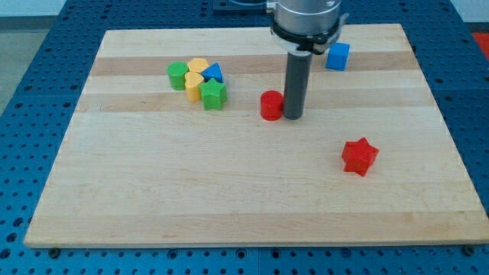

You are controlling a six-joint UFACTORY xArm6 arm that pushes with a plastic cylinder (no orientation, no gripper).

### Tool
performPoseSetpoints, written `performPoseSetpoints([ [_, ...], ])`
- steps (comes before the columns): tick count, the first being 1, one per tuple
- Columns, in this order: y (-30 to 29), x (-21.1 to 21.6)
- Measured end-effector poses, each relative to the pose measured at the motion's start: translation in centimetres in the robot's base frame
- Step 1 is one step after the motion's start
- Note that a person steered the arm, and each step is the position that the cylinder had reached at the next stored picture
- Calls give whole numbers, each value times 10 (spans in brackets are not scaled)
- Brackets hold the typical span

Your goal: Push the red circle to the bottom of the green star

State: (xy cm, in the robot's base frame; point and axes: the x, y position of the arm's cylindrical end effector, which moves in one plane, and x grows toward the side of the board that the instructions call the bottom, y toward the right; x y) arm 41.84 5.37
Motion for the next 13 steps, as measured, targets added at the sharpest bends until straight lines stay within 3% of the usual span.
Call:
performPoseSetpoints([
  [2, -34, 0],
  [3, 16, -3],
  [4, 22, -44],
  [6, -12, -44],
  [7, -56, -38],
  [10, -97, -12],
  [12, -81, -3],
  [13, -71, 32],
])
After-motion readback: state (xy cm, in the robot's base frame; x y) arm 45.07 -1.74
